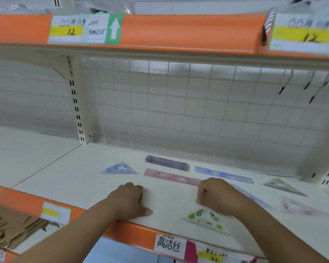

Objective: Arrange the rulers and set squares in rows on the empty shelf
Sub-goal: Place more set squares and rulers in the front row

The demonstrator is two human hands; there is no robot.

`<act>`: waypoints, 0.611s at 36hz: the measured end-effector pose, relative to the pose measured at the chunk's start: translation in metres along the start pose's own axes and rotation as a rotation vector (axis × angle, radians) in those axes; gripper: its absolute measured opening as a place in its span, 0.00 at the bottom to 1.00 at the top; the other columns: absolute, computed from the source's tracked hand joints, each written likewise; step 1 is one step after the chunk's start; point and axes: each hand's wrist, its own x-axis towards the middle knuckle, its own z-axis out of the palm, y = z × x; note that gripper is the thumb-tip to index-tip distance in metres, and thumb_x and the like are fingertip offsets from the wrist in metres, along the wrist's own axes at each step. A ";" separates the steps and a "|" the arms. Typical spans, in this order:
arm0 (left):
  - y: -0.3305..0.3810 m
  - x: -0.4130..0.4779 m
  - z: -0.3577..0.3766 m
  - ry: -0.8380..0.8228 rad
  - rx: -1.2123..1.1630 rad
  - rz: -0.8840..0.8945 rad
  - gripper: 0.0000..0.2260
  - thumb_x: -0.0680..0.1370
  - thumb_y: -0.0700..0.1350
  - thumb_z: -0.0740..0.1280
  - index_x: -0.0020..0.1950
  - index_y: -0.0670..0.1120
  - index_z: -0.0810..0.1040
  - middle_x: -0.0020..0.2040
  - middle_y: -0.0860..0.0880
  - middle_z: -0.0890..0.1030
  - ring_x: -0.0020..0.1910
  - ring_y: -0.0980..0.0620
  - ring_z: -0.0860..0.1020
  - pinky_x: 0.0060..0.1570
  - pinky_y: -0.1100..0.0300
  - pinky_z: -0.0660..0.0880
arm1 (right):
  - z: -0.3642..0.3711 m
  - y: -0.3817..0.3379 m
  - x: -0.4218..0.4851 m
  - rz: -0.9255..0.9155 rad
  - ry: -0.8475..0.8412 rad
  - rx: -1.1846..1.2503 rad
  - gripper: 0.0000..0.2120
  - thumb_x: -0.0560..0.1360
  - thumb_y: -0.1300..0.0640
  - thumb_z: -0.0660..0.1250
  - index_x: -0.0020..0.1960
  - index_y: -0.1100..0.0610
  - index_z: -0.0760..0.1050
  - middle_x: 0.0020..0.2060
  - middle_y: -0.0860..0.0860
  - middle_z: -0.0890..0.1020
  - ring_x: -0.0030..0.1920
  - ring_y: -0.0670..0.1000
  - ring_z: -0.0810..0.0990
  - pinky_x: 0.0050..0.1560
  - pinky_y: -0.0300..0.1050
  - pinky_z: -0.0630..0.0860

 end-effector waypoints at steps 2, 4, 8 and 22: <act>0.007 0.001 0.003 0.007 0.000 0.029 0.21 0.73 0.63 0.67 0.55 0.49 0.71 0.58 0.47 0.72 0.57 0.48 0.72 0.56 0.56 0.71 | 0.006 0.002 -0.014 0.022 -0.034 0.007 0.08 0.76 0.57 0.64 0.42 0.60 0.78 0.48 0.56 0.83 0.44 0.53 0.81 0.38 0.41 0.71; 0.014 0.002 0.005 0.008 0.002 0.062 0.22 0.72 0.63 0.67 0.55 0.49 0.71 0.58 0.48 0.72 0.57 0.49 0.72 0.56 0.56 0.71 | 0.013 0.004 -0.026 0.020 -0.053 -0.017 0.08 0.76 0.57 0.64 0.47 0.60 0.78 0.51 0.56 0.82 0.48 0.53 0.80 0.43 0.43 0.73; 0.026 0.000 0.009 0.006 0.012 0.122 0.20 0.72 0.63 0.67 0.52 0.50 0.70 0.57 0.48 0.72 0.56 0.49 0.72 0.55 0.56 0.71 | 0.022 0.009 -0.047 0.029 -0.043 -0.038 0.15 0.76 0.49 0.65 0.61 0.53 0.74 0.59 0.50 0.72 0.59 0.51 0.73 0.59 0.45 0.72; 0.029 0.000 0.018 0.064 0.028 0.176 0.18 0.72 0.65 0.66 0.48 0.52 0.69 0.48 0.52 0.69 0.48 0.53 0.71 0.52 0.60 0.72 | 0.046 0.008 -0.056 0.120 0.111 0.082 0.11 0.79 0.52 0.62 0.57 0.58 0.73 0.57 0.53 0.66 0.59 0.53 0.66 0.61 0.46 0.70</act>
